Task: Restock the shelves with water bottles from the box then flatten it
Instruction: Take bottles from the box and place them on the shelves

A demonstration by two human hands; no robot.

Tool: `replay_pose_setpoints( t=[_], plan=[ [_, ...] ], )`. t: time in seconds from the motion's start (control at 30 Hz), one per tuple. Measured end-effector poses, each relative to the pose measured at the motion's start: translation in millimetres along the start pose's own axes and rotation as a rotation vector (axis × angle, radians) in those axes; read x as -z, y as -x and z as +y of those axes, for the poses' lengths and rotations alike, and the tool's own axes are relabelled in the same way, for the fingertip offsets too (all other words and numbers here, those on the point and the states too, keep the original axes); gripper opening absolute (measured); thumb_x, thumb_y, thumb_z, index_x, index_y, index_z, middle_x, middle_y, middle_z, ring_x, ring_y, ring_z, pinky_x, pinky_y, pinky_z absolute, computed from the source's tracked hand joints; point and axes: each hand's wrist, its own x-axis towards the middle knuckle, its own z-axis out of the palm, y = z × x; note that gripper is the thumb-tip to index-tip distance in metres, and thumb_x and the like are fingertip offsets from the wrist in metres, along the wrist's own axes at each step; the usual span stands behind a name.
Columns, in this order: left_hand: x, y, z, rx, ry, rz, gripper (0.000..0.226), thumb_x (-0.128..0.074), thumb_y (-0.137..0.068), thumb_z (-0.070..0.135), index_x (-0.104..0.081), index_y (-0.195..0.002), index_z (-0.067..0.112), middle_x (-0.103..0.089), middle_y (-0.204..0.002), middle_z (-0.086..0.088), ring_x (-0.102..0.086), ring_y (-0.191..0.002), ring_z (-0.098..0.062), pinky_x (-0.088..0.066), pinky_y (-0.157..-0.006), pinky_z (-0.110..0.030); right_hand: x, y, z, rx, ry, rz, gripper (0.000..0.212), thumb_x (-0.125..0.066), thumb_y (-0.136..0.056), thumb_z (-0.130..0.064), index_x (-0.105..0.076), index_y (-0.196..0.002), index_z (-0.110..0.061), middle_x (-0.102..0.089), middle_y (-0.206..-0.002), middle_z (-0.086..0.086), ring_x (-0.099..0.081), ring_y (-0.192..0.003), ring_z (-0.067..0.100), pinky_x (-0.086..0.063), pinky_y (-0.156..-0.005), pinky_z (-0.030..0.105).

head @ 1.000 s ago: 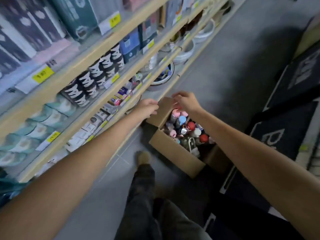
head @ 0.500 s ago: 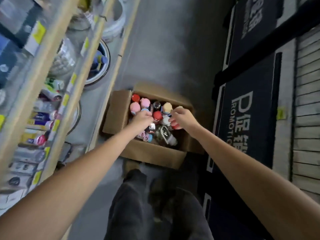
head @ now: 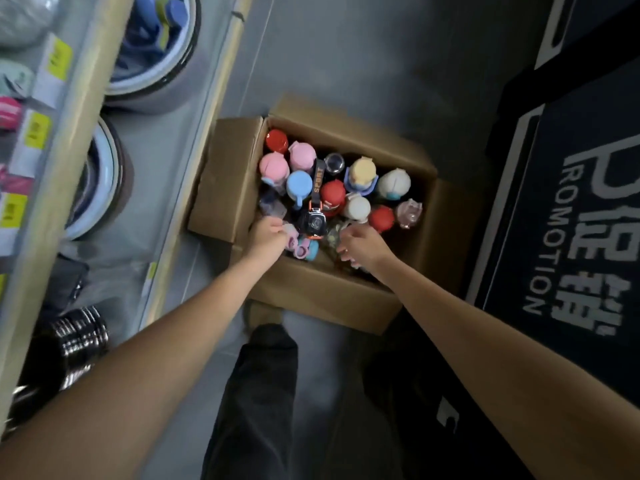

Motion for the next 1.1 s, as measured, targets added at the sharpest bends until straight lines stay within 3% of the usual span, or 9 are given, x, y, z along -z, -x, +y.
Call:
replay_pose_setpoints(
  t=[0.07, 0.13, 0.2, 0.3, 0.43, 0.6, 0.73, 0.93, 1.1],
  plan=[
    [-8, -13, -22, 0.01, -0.008, 0.023, 0.012, -0.054, -0.082, 0.011, -0.066, -0.078, 0.014, -0.06, -0.077, -0.001, -0.053, -0.084, -0.015, -0.035, -0.064, -0.023, -14, -19, 9, -0.004, 0.014, -0.025, 0.021, -0.041, -0.087, -0.005, -0.055, -0.074, -0.013, -0.06, -0.079, 0.016, -0.051, -0.068, 0.024, -0.033, -0.051, 0.025],
    [-17, -33, -49, 0.034, -0.025, 0.049, 0.028, -0.052, -0.085, 0.002, -0.047, -0.064, 0.02, -0.044, -0.068, 0.005, -0.045, -0.087, -0.017, -0.03, -0.058, -0.018, -32, -42, 21, 0.013, 0.032, -0.028, 0.022, -0.043, -0.088, -0.005, -0.055, -0.073, -0.016, -0.057, -0.074, 0.01, -0.05, -0.065, 0.02, -0.033, -0.051, 0.024],
    [-29, -50, -72, 0.076, -0.07, 0.034, 0.023, -0.047, -0.088, -0.004, -0.055, -0.077, 0.015, -0.051, -0.077, -0.001, -0.051, -0.09, -0.024, -0.034, -0.062, -0.021, -49, -66, 36, 0.035, 0.085, -0.069, 0.016, -0.046, -0.09, -0.007, -0.057, -0.084, -0.017, -0.053, -0.073, 0.0, -0.048, -0.066, 0.014, -0.033, -0.055, 0.019],
    [-49, -76, -97, 0.064, -0.129, -0.02, 0.03, -0.049, -0.088, -0.003, -0.056, -0.117, -0.001, -0.061, -0.113, -0.019, -0.056, -0.11, -0.032, -0.036, -0.077, -0.022, -66, -94, 52, 0.041, 0.139, -0.144, 0.024, -0.048, -0.093, -0.01, -0.061, -0.114, -0.009, -0.059, -0.102, 0.007, -0.051, -0.09, 0.017, -0.04, -0.072, 0.019],
    [-72, -100, -108, -0.055, -0.286, -0.032, 0.024, -0.055, -0.089, 0.014, -0.059, -0.107, -0.001, -0.064, -0.109, -0.02, -0.059, -0.103, -0.032, -0.042, -0.081, -0.03, -76, -122, 63, 0.042, 0.187, -0.126, 0.033, -0.046, -0.095, -0.006, -0.054, -0.126, 0.004, -0.054, -0.129, 0.021, -0.05, -0.121, 0.032, -0.037, -0.092, 0.027],
    [-91, -130, -127, -0.077, -0.711, -0.189, 0.038, -0.042, -0.091, 0.046, -0.062, -0.113, 0.023, -0.065, -0.111, -0.009, -0.059, -0.099, -0.031, -0.041, -0.074, -0.028, -86, -165, 91, 0.04, 0.154, -0.138, 0.027, -0.055, -0.093, -0.016, -0.06, -0.117, -0.005, -0.062, -0.12, 0.012, -0.057, -0.108, 0.022, -0.037, -0.079, 0.018],
    [-101, -150, -138, 0.006, -0.835, -0.297, 0.049, -0.04, -0.082, 0.055, -0.044, -0.128, 0.039, -0.058, -0.126, -0.01, -0.055, -0.111, -0.032, -0.044, -0.092, -0.036, -87, -188, 113, 0.018, 0.128, -0.159, 0.042, -0.049, -0.094, -0.014, -0.048, -0.136, -0.013, -0.058, -0.127, 0.005, -0.053, -0.112, 0.018, -0.035, -0.085, 0.016],
    [-120, -174, -141, 0.13, -0.848, -0.372, 0.079, -0.05, -0.084, 0.035, -0.005, -0.149, 0.031, -0.025, -0.154, -0.014, -0.037, -0.132, -0.036, -0.037, -0.1, -0.036, -90, -210, 136, -0.031, 0.079, -0.147, 0.047, -0.047, -0.096, -0.01, -0.04, -0.142, -0.015, -0.054, -0.131, 0.006, -0.05, -0.116, 0.018, -0.032, -0.077, 0.011],
    [-129, -184, -140, 0.161, -0.73, -0.425, 0.071, -0.051, -0.088, 0.022, -0.014, -0.148, 0.014, -0.031, -0.149, -0.014, -0.044, -0.126, -0.032, -0.037, -0.094, -0.03, -92, -218, 150, -0.017, 0.139, -0.162, 0.041, -0.048, -0.096, -0.011, -0.046, -0.137, -0.007, -0.05, -0.138, 0.011, -0.046, -0.125, 0.024, -0.033, -0.096, 0.022]
  ],
)
